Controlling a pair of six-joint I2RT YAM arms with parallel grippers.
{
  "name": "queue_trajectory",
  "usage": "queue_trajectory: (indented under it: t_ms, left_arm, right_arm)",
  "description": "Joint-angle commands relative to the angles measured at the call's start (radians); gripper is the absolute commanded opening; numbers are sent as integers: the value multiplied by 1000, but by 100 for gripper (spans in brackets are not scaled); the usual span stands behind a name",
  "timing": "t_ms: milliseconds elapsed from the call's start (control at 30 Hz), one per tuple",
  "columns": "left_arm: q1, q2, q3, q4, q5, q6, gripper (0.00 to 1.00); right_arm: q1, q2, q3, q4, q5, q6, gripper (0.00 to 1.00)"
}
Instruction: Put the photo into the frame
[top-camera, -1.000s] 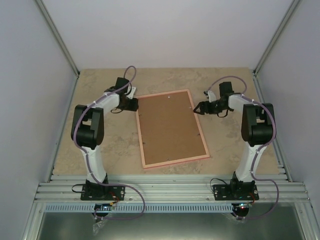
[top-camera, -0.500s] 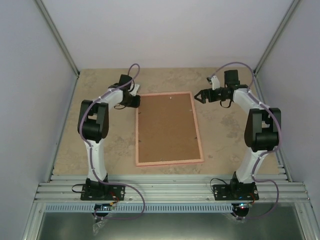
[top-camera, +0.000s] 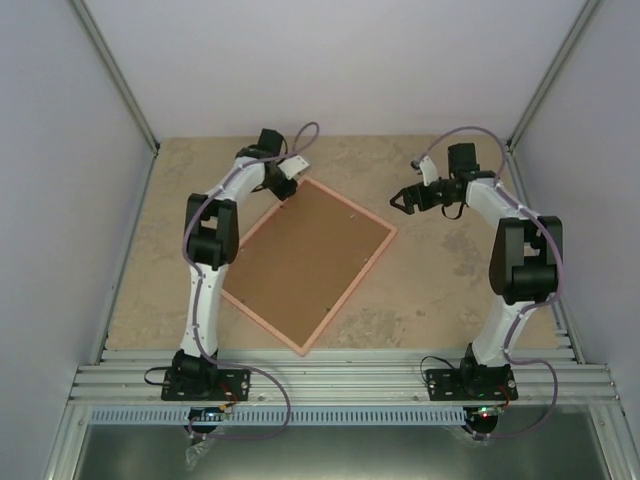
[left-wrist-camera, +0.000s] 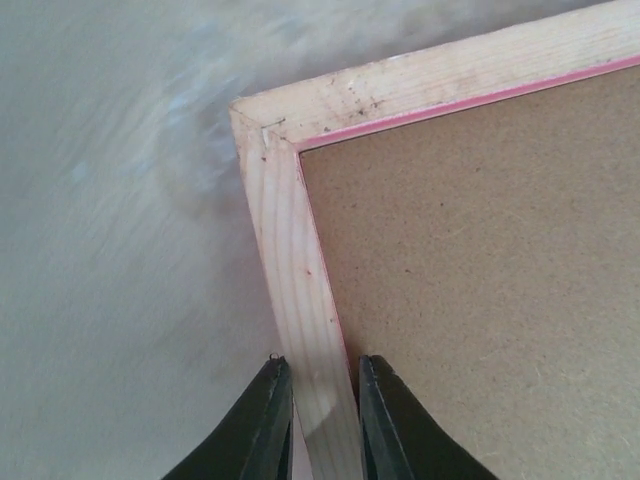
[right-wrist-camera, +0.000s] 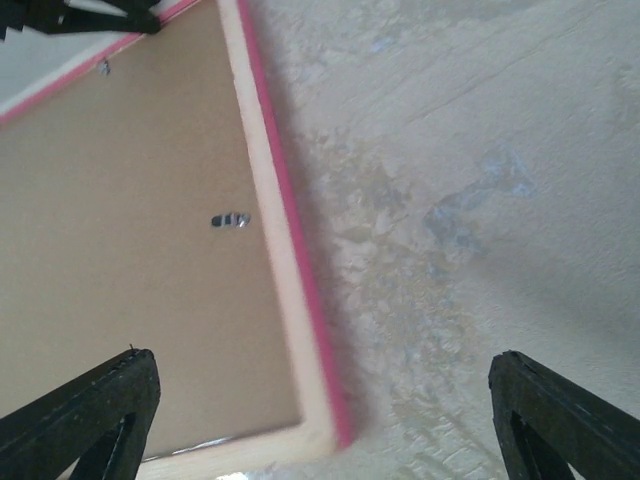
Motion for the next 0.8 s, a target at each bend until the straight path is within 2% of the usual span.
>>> queue_trajectory:
  t_ms: [0,167,267,367,533,767]
  left_arm:
    - [-112,39,-19,-18,-46,272,9]
    - [-136,36,-21,79,-60,285,12]
    - [-135,10,-21,112,-52,264,30]
    - [-136,-49,-41,97,59,220,39]
    - [-134,-126,-116,116,85,135,40]
    - [-127,-190,-254,164,107,104,40]
  right_arm:
    - [24,17,-34,-40,6,-59,88]
    - [55,4,-139,-34,67,-87,82]
    - [77,-20,-193,-16,75,-82,80]
    - [127,-52,-231,13,84,-81,81]
    - [188,-59,-251,31,98,-88,87]
    - [237,-19,-218,60,121,-28,87]
